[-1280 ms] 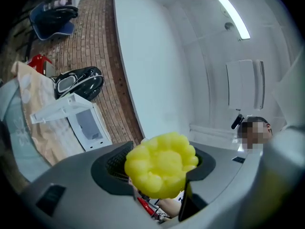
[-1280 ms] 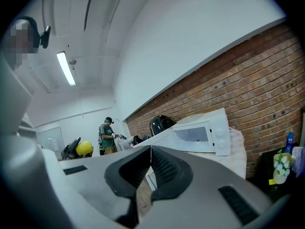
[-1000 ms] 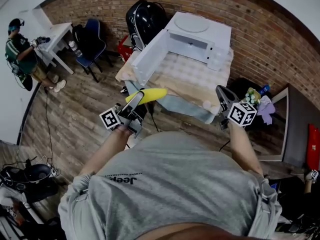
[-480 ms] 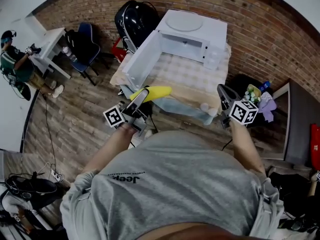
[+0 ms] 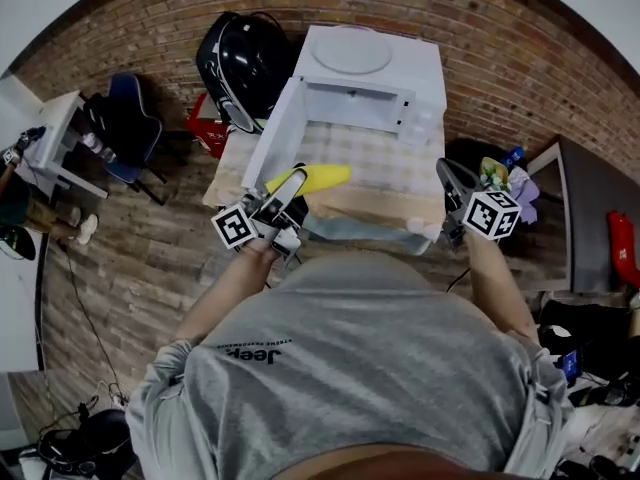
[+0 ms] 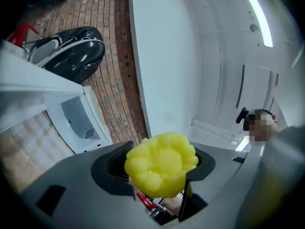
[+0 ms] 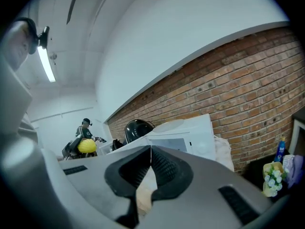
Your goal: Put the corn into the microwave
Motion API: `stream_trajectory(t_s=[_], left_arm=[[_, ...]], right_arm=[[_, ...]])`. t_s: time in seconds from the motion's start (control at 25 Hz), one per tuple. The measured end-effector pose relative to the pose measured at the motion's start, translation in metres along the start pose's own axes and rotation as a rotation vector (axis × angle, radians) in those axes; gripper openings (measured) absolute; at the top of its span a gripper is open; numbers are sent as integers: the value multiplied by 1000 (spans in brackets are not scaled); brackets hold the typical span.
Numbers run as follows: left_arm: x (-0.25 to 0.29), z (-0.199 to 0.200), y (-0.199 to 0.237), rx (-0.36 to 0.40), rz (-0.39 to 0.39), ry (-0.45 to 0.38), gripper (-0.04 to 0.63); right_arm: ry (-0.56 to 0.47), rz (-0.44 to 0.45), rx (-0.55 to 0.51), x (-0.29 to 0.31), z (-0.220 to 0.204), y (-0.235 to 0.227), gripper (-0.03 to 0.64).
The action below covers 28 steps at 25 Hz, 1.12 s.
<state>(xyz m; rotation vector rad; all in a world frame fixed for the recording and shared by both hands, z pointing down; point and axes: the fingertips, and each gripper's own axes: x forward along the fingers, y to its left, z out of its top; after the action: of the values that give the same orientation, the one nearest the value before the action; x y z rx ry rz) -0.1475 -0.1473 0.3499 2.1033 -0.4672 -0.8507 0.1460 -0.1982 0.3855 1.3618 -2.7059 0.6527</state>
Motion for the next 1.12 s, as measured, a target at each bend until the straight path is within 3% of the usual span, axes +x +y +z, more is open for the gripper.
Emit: stream_trajectory(t_s=[0.2,0.48,0.8,1.12], left_arm=[[12,44,24,1,-36,99,275],[27,76,46,-12,-90,192,275],[40,80,68,-34,-31,131,270],[74,27,111,-16,121,-56,268]], right_arm=[[6,-54,-10,52,15,18,18],[73,-58,-18,123,15,40,18],[139,9,-48,159,21,34,18],[179,193,-148,120,18,-18,18]])
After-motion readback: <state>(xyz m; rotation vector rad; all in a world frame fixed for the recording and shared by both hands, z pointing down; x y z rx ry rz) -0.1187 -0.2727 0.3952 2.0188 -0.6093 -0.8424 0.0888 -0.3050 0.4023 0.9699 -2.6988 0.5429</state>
